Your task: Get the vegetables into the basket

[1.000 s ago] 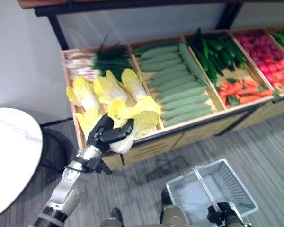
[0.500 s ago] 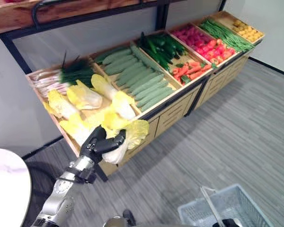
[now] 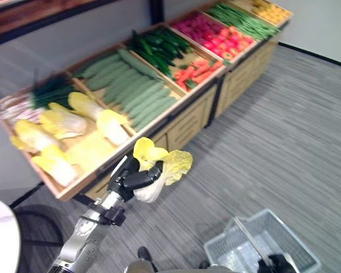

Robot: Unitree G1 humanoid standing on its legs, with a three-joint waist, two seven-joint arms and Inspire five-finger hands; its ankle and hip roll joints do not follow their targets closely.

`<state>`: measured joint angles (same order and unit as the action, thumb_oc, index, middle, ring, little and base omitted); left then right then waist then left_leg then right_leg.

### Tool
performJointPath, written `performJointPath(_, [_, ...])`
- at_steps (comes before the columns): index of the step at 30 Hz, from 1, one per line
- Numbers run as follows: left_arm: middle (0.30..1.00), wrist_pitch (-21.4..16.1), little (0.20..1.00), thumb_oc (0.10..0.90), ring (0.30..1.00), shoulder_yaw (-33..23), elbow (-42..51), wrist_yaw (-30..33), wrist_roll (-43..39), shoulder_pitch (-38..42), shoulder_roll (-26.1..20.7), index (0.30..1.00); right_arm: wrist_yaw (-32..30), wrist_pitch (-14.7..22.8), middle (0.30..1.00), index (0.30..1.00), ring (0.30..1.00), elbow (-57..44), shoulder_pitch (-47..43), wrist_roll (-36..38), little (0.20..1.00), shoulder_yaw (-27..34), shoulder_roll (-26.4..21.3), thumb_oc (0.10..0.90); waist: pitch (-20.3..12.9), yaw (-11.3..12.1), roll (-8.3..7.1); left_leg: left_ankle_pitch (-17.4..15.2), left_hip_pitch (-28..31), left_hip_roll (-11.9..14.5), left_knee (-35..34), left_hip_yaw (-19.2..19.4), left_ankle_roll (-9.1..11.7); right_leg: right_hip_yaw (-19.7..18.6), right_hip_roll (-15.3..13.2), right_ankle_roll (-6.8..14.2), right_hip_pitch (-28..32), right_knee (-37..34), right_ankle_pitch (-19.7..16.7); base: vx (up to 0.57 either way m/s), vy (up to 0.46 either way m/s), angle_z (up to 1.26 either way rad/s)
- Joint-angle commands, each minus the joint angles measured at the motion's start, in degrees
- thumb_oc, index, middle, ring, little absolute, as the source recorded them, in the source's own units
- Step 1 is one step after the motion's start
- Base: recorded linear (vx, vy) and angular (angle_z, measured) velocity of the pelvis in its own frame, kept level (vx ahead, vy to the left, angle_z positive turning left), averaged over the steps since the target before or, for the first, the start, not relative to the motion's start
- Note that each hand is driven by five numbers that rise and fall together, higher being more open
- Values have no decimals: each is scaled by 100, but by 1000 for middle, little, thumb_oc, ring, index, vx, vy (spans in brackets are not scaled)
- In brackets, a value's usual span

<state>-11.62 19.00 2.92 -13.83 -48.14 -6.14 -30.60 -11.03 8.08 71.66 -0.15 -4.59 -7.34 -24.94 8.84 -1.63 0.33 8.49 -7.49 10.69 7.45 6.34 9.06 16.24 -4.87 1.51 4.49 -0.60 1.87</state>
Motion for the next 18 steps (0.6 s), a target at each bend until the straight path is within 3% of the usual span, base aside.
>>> performJointPath(1, [300, -600, 300, 400, 300, -317, 754, -200, 51, 776, 35, 300, -216, 294, 300, 300, 300, -215, -99, 70, 300, 15, -528, 400, 35, 346, 77, 139, 35, -40, -775, -514, -30, -403, -162, 497, -218, -78, -186, 124, 14, -95])
performJointPath(4, [300, -681, 300, 400, 300, -438, 808, -149, 27, 709, -31, 300, -150, 389, 300, 300, 300, -335, -238, 65, 300, -164, -499, 400, 36, 529, 83, 36, -37, -430, -864, -1704, -76, -1004, -39, 505, -262, 35, -136, 145, 26, -77])
performJointPath(10, [300, -668, 300, 400, 300, -441, 892, -249, -130, 586, -156, 300, -39, 433, 300, 300, 300, -395, -180, 77, 300, -173, -447, 400, -91, 506, 27, -247, 214, -617, -809, -1411, -276, -1349, -192, 601, -173, 140, -62, 147, 169, -73])
performJointPath(11, [300, -678, 300, 400, 300, -379, 937, -258, -156, 649, -253, 300, -24, 406, 300, 300, 300, -390, -171, 83, 300, -161, -435, 400, -141, 469, -20, -383, 299, -715, -783, -1204, -417, -1449, -341, 722, -193, 192, -71, 108, 230, -33])
performJointPath(18, [300, -671, 300, 400, 300, -309, 915, -310, -241, 640, -403, 300, 28, 341, 300, 300, 300, -264, -206, 75, 300, -99, -406, 400, -238, 434, -71, -628, 453, -977, -790, -721, -640, -1791, -704, 989, -402, 262, -274, 42, 204, -38])
